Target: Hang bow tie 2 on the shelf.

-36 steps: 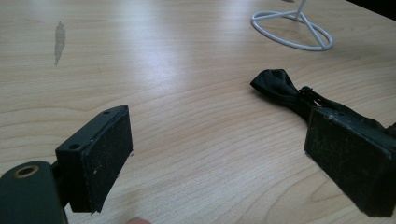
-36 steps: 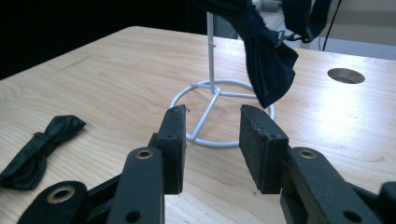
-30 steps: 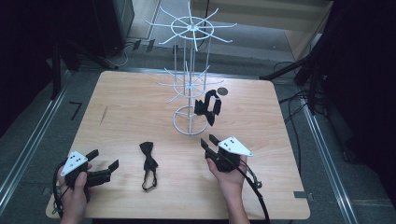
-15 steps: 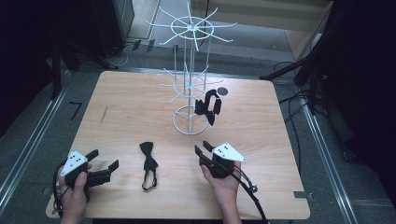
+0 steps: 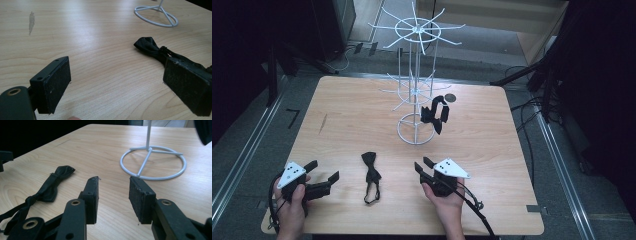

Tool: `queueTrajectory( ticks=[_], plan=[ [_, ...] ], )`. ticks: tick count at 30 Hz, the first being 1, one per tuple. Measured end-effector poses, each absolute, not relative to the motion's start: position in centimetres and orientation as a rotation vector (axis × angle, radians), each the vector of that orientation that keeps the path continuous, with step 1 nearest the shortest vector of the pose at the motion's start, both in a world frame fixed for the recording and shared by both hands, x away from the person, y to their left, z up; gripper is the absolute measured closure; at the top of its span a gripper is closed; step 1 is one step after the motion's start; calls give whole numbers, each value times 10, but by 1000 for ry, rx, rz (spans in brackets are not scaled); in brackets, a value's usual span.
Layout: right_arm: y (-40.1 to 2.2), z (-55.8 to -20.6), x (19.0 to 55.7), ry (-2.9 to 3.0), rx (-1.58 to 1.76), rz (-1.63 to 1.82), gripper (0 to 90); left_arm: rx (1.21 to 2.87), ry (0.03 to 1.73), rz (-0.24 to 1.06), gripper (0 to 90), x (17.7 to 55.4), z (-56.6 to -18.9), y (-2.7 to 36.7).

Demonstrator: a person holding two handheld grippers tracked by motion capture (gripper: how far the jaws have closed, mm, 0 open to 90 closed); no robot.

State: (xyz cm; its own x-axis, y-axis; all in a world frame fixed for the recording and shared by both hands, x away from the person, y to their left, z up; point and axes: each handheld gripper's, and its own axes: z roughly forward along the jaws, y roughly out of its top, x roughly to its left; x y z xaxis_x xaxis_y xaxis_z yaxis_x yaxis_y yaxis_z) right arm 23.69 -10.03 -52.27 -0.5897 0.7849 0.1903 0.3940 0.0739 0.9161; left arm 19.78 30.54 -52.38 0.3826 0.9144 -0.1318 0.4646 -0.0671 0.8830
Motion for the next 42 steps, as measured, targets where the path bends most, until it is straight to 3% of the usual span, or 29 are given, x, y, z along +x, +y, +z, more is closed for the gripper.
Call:
queueTrajectory(
  ticks=[42],
  plan=[
    [-26,-539,214,2223,1087,1552,587,1696,1226,587,85,198,-524,306]
  ],
)
